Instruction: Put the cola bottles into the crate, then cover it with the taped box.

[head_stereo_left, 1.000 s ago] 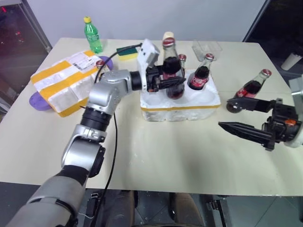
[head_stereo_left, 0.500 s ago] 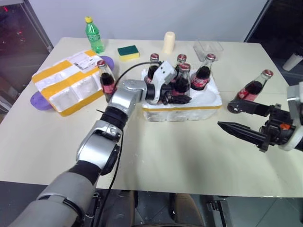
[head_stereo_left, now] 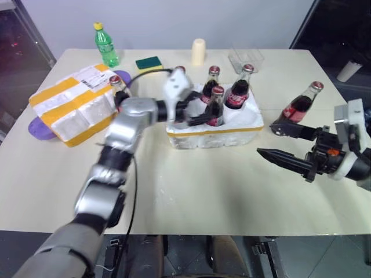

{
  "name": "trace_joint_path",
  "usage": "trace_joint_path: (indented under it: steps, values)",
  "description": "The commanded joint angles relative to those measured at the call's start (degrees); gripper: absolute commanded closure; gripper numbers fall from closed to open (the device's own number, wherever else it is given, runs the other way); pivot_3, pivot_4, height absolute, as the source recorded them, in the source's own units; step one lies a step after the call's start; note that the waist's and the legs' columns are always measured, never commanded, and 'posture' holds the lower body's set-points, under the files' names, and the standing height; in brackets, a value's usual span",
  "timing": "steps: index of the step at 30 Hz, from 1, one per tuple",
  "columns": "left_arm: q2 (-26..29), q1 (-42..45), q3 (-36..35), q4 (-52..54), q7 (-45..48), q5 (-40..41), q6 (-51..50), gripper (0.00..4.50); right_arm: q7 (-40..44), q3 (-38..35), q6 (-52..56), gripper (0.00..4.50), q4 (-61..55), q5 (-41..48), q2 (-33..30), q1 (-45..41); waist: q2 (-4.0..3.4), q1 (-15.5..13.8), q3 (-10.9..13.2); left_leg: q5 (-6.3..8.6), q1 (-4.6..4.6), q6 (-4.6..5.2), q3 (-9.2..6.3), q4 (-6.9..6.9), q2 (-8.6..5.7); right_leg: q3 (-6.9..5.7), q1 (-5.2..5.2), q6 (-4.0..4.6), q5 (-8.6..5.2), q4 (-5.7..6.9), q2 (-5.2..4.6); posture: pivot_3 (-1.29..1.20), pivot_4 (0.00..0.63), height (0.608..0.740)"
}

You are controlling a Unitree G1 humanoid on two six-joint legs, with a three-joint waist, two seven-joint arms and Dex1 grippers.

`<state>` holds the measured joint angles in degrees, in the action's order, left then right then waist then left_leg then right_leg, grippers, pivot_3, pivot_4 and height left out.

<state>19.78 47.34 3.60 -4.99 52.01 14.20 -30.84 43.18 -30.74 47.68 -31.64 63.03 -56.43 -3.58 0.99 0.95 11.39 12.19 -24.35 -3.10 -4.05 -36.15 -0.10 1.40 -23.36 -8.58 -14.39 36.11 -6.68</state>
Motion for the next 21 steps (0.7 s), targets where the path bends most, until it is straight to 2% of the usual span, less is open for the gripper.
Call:
trace_joint_path:
  steps: [1,5,8,11,13,21]
  values:
    - [3.3,-8.2,-9.9,21.6,-7.4,5.4,-8.7,0.07,1.3,-0.1,-1.4,0.0,0.3,-0.3,0.2,-0.8,-0.01,-0.2,0.0,-0.01,0.03,-0.02,-0.02,-0.01,0.0,-0.01,0.03,0.0,0.0,0.02,0.0,0.0,0.15,0.739]
    - [4.6,-18.2,-21.7,36.9,-11.9,16.8,-17.3,0.07,2.7,1.7,-1.8,0.0,1.6,-1.2,0.2,-1.7,0.03,-0.6,0.0,-0.01,0.13,-0.02,-0.02,-0.19,-0.01,-0.02,0.31,0.01,0.0,-0.05,-0.01,0.0,0.15,0.739]
    - [6.1,-23.0,-25.2,39.0,-19.1,14.7,-20.1,0.07,3.3,3.2,-1.7,0.0,2.9,-1.8,-0.1,-3.7,0.03,-0.6,0.0,-0.01,0.19,-0.02,-0.05,-0.4,-0.01,-0.07,0.51,0.21,-0.11,-0.08,-0.01,0.0,0.15,0.739]
    - [6.0,-25.3,-24.1,35.8,-29.8,6.0,-18.0,0.07,4.1,4.4,-1.8,0.0,4.2,-2.5,-0.3,-5.7,0.05,-0.5,0.0,-0.01,0.43,-0.02,-0.05,-0.39,-0.02,-0.07,0.72,0.24,-0.14,-0.1,0.0,0.0,0.15,0.739]
    - [5.1,-24.9,-23.0,32.7,-34.4,3.2,-17.3,0.07,4.2,5.1,-1.7,0.0,4.6,-2.7,-0.3,-6.9,0.06,-0.6,0.0,-0.01,0.47,-0.02,-0.05,-0.39,-0.02,-0.07,0.75,0.25,-0.14,-0.1,0.0,0.0,0.15,0.739]
    - [3.7,-20.4,-16.0,18.7,-34.6,0.2,-8.9,0.07,3.6,5.4,-0.7,0.0,3.4,-2.1,-0.1,-8.7,0.07,-1.3,0.0,0.0,0.37,-0.02,-0.05,-0.37,-0.02,-0.08,0.66,0.23,-0.13,-0.14,0.0,0.0,0.15,0.739]
